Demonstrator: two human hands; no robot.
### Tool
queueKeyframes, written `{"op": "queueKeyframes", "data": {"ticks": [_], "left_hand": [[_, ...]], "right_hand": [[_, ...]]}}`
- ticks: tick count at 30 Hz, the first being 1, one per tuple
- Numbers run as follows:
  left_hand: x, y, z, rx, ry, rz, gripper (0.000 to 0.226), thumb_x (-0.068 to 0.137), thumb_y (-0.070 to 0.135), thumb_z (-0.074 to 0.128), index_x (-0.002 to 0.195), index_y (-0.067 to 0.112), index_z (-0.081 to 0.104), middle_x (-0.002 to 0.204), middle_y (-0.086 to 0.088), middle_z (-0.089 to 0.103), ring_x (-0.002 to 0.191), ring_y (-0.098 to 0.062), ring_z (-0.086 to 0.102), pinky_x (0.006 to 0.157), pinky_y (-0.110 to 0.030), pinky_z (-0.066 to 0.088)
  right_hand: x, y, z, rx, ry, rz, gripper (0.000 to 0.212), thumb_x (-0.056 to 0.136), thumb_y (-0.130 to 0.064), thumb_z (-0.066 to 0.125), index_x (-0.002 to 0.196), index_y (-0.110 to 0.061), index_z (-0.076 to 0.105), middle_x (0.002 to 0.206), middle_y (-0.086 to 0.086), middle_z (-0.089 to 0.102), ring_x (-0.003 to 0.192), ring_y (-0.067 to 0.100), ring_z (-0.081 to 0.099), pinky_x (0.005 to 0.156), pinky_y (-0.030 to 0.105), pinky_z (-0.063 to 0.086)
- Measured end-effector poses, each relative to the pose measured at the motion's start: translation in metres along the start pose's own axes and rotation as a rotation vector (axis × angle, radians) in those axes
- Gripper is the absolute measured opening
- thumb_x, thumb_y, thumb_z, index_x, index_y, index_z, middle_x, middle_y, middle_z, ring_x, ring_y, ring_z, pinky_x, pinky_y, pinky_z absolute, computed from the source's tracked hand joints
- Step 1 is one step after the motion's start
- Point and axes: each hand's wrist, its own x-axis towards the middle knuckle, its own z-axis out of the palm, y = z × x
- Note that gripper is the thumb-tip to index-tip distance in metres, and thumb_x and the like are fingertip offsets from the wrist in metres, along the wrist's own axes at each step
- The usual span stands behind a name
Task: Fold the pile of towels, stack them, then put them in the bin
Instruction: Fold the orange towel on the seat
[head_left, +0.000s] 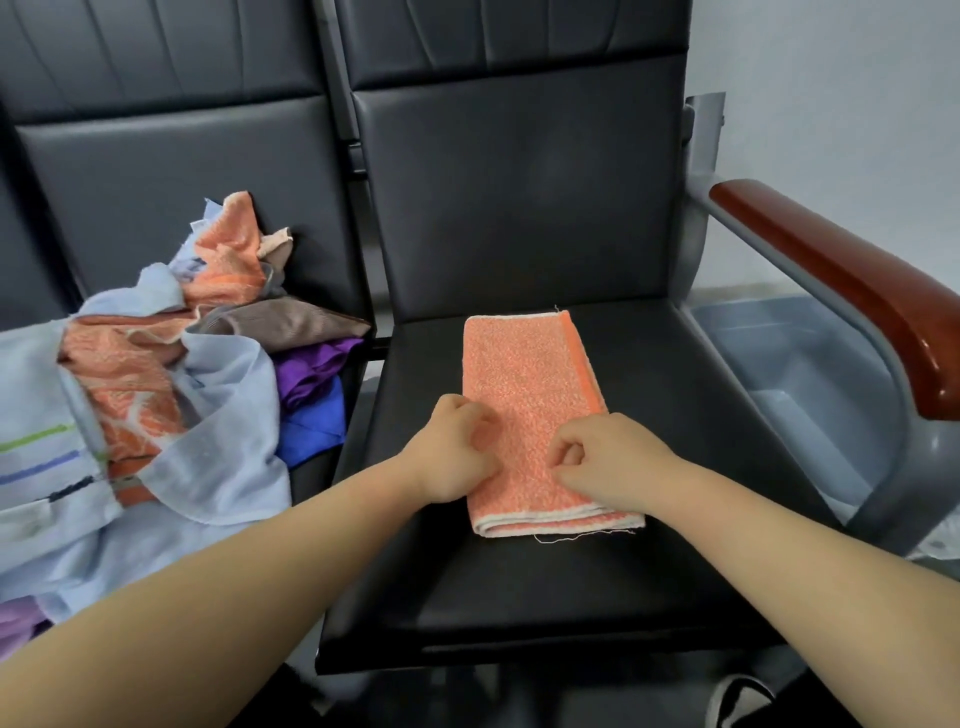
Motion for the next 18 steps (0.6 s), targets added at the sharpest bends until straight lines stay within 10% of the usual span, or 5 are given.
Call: {"op": "queueKeyframes", "data": {"ticks": [8, 15, 18], "left_hand": [[-0.035, -0.008, -0.014, -0.853, -0.529, -0.030, 0.060, 0.067, -0.011, 0.057, 0.123, 0.008, 0.061, 0.114, -0.007, 0.067, 0.092, -0.016, 0.064, 0.073, -0.024, 0.053], [-0.030, -0.003, -0.008, -0.472, -0.116, -0.041, 0.014, 0.085, -0.004, 0.072, 0.094, 0.008, 0.073, 0.085, -0.011, 0.071, 0.074, -0.015, 0.063, 0.063, -0.021, 0.049], [-0.025, 0.000, -0.011, -0.499, 0.004, -0.038, 0.014, 0.083, 0.010, 0.077, 0.095, 0.008, 0.070, 0.092, -0.013, 0.076, 0.084, -0.030, 0.072, 0.077, -0.034, 0.061]], "right_hand": [[0.007, 0.000, -0.002, 0.063, -0.036, 0.047, 0.012, 0.090, -0.030, 0.075, 0.100, -0.036, 0.071, 0.097, -0.017, 0.064, 0.090, 0.003, 0.061, 0.078, 0.023, 0.049], [-0.002, -0.010, -0.009, 0.189, -0.152, 0.093, 0.044, 0.104, -0.063, 0.038, 0.095, -0.031, 0.066, 0.092, -0.015, 0.062, 0.095, 0.011, 0.061, 0.095, 0.035, 0.048], [-0.009, -0.011, -0.010, 0.066, -0.216, 0.036, 0.039, 0.096, -0.064, 0.055, 0.086, -0.027, 0.061, 0.086, -0.009, 0.061, 0.081, 0.014, 0.057, 0.077, 0.033, 0.046]]}}
